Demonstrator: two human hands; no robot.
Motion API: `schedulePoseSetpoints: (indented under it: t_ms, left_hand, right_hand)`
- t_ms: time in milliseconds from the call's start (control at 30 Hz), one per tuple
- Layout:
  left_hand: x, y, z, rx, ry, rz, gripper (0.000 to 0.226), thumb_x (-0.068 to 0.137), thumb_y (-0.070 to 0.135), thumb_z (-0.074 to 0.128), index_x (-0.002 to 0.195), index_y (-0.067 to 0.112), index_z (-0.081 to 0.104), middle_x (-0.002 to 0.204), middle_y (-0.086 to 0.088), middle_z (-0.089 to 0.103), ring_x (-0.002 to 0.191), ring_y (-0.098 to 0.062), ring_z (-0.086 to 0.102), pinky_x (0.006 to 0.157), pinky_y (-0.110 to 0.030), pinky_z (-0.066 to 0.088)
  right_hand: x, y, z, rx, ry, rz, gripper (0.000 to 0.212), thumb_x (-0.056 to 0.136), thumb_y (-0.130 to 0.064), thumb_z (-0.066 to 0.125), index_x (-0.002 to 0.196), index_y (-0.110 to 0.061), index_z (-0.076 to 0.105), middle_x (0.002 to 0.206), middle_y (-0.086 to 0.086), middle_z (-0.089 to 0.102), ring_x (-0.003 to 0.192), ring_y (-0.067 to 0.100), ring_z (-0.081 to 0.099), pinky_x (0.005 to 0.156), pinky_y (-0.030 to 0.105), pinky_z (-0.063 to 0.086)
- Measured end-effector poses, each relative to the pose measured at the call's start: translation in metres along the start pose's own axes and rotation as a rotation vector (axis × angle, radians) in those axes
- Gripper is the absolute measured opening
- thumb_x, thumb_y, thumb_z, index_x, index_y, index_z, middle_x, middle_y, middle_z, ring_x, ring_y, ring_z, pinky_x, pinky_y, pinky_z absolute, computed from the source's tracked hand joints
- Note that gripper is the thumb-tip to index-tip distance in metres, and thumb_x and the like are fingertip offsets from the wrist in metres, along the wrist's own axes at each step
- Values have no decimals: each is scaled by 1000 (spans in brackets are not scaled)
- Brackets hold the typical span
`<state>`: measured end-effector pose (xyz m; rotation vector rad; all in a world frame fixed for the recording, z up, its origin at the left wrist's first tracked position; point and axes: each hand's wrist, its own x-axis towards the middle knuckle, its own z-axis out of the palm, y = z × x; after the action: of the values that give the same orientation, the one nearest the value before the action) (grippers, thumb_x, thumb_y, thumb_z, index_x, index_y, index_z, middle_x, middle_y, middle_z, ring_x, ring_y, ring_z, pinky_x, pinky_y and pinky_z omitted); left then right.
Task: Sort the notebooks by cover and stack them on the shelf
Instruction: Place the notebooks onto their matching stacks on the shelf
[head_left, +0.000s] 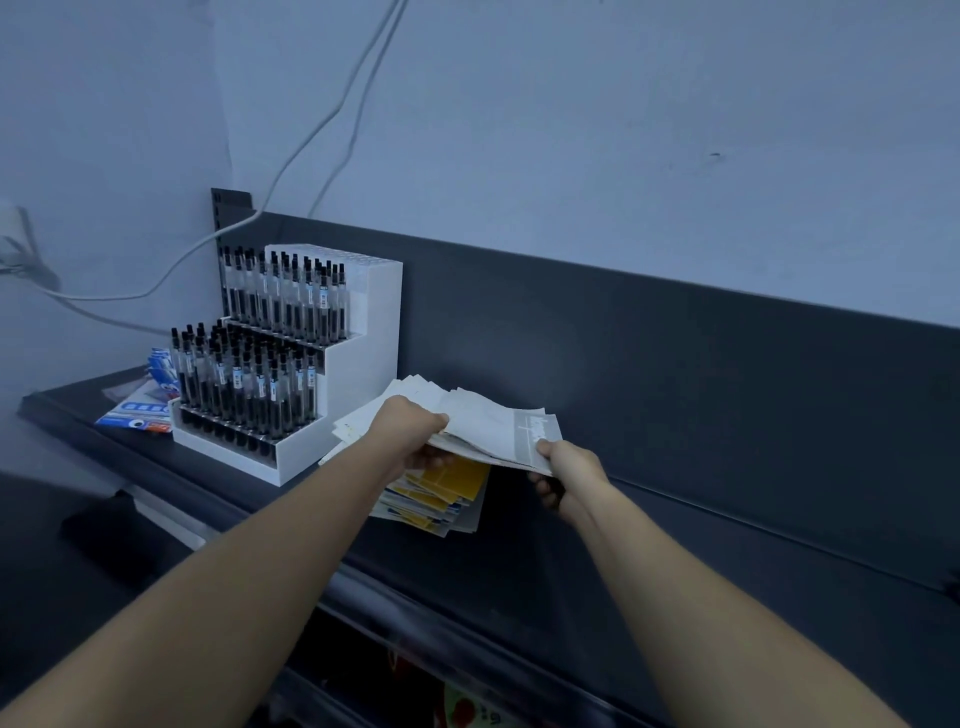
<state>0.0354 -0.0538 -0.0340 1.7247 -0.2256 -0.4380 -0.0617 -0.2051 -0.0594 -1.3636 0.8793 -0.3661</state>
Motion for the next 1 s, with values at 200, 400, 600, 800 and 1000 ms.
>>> schedulePoseSetpoints:
  t_ms: [200, 400, 600, 800, 1000]
  left_hand:
    - [-3, -4, 10, 127, -1, 35, 21, 98, 20, 53, 96, 0, 48, 69, -13, 53, 32, -20, 52, 35, -22, 43]
    - [-13, -1, 18, 312, -16, 126, 42, 97, 37, 51, 72, 4, 44, 55, -10, 47, 43, -22, 47, 42, -24, 37]
    - [-30, -3, 30, 227, -105, 226, 49, 100, 36, 45, 59, 10, 41, 48, -6, 45, 34, -16, 44, 36, -17, 34]
    - [-42, -11, 56, 133, -224, 209, 38, 98, 22, 41, 63, 9, 41, 52, -9, 41, 39, -19, 35, 40, -19, 30]
    - [-71, -9, 100, 133, -346, 282, 37, 93, -4, 35, 64, 11, 51, 60, -5, 52, 51, -19, 48, 38, -16, 39]
  right_hand:
    - [0, 5, -8, 70, 87, -54, 7, 94, -14, 51, 93, -9, 56, 72, 7, 59, 43, 19, 49, 33, 16, 31]
    - [-16, 6, -26, 85, 159, -140, 12, 96, -20, 52, 88, -13, 57, 76, 3, 59, 54, 17, 51, 34, 19, 37]
    - [-38, 12, -48, 82, 207, -174, 14, 96, -23, 54, 86, -14, 57, 78, 3, 62, 56, 18, 53, 42, 24, 38]
    - [-58, 24, -81, 137, 324, -212, 9, 96, -16, 52, 89, -14, 58, 96, 5, 66, 84, 24, 62, 65, 33, 52]
    - [-84, 36, -128, 176, 441, -261, 14, 97, -12, 49, 85, -16, 55, 85, -1, 62, 74, 16, 57, 71, 34, 51]
